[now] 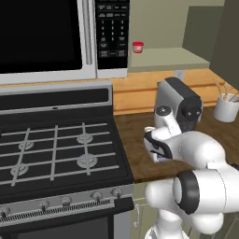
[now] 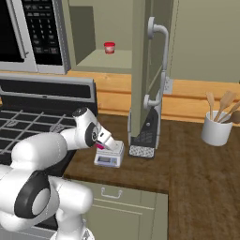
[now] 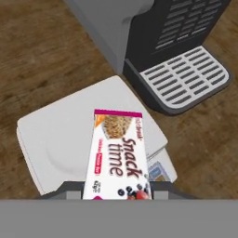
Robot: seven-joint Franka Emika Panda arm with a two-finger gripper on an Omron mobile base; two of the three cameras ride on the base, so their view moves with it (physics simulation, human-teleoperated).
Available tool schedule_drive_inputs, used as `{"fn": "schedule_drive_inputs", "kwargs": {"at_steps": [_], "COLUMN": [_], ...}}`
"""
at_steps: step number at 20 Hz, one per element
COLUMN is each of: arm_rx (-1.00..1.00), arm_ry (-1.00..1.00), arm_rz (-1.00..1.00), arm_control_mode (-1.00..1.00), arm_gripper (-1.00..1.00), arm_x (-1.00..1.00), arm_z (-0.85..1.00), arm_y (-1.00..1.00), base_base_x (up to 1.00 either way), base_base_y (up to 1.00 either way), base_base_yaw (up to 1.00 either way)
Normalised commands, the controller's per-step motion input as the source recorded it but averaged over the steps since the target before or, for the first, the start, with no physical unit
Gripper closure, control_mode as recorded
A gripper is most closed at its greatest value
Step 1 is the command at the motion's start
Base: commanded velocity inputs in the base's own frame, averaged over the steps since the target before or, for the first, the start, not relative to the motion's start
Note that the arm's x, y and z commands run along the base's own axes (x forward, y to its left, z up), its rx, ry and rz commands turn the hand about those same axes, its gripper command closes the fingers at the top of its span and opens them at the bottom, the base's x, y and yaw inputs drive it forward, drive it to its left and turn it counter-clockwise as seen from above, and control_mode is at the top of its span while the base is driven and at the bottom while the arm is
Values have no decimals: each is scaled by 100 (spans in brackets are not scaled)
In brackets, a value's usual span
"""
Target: Pick the bar and place it on the digital scale for weighing, and close the cabinet.
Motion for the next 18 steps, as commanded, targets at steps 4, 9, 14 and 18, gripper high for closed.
{"fn": "schedule_drive_inputs", "kwargs": {"at_steps": [4,9,14,18], "arm_rx": [0,0,0,0], "arm_ry": [-1,0,0,0], "arm_rz": [0,0,0,0], "arm_control_mode": [-100,-100,-100,-100], "arm_gripper": [100,100,100,100], "arm_x": [21,20,6,3], "arm_z": [-2,-9,-10,-15], "arm_y": [0,0,-2,-1], "base_base_x": [0,0,0,0], "base_base_y": [0,0,0,0], "base_base_yaw": [0,0,0,0]}}
